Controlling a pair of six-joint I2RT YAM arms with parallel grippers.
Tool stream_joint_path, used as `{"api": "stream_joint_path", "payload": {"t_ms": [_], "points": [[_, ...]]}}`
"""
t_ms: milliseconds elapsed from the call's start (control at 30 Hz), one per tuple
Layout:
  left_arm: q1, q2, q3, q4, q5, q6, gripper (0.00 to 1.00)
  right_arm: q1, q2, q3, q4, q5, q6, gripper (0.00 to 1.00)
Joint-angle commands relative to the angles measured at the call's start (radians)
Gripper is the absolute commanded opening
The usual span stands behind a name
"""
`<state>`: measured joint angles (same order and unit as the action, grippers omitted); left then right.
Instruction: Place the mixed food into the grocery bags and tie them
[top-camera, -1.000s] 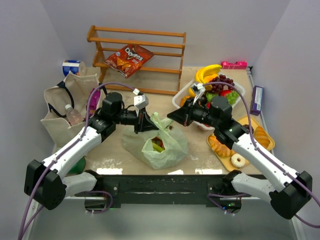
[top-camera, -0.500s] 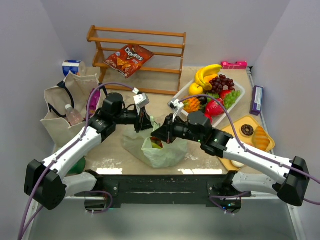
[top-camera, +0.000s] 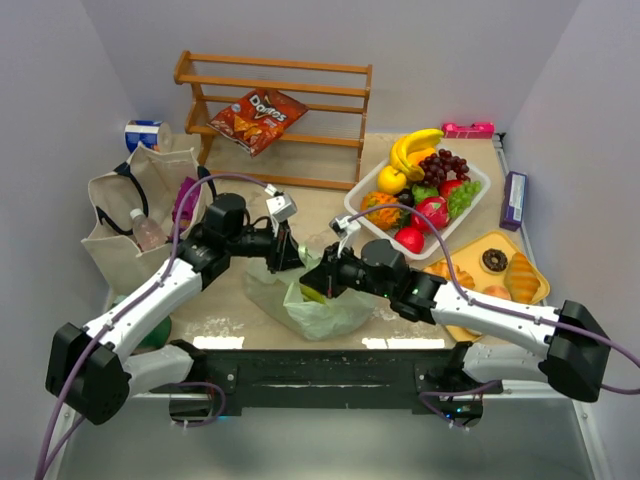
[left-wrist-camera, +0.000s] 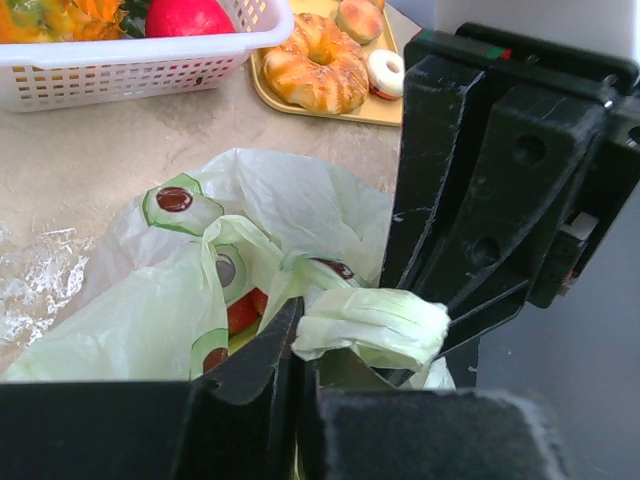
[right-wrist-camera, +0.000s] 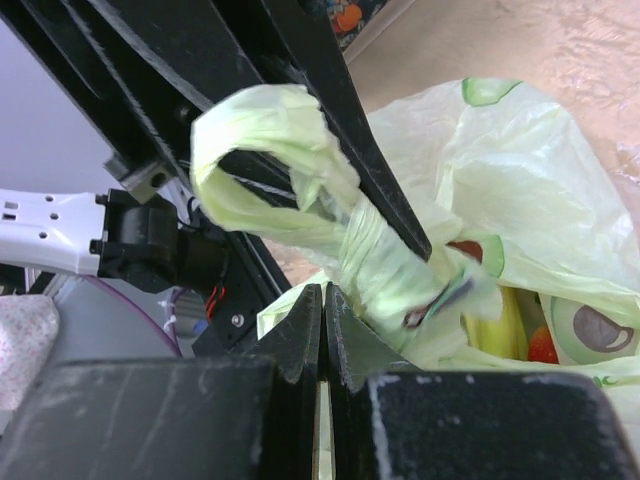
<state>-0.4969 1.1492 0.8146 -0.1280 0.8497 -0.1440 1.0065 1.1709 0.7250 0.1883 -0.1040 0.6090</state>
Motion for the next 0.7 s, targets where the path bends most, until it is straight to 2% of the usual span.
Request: {"api": "stream_joint_path", "payload": {"t_ms": [0, 67, 100, 200, 367, 467, 667], "points": [[0.011, -0.062, 0.011, 0.038, 0.029, -0.031, 0.20, 0.014, -0.002, -0.028, 0.043, 0.001, -0.025, 0.00], [0.011, -0.071, 0.009, 0.016, 0.038, -0.029, 0.26, 0.014, -0.014, -0.032, 0.048, 0.007, -0.034, 0.00], [0.011, -0.074, 0.006, -0.004, 0.041, -0.026, 0.33, 0.015, -0.019, -0.038, 0.049, 0.009, -0.034, 0.00], [0.011, -0.083, -0.005, -0.025, 0.054, -0.026, 0.40, 0.015, -0.031, -0.042, 0.048, 0.015, -0.041, 0.00], [0.011, -0.094, -0.037, -0.007, 0.077, -0.043, 0.50, 0.015, -0.033, -0.045, 0.051, 0.006, -0.044, 0.00], [0.011, -0.092, -0.052, 0.031, 0.103, -0.062, 0.52, 0.015, -0.030, -0.045, 0.053, 0.003, -0.049, 0.00], [0.011, -0.111, -0.040, -0.019, 0.118, -0.017, 0.60, 0.017, -0.027, -0.045, 0.056, 0.006, -0.046, 0.00]]}}
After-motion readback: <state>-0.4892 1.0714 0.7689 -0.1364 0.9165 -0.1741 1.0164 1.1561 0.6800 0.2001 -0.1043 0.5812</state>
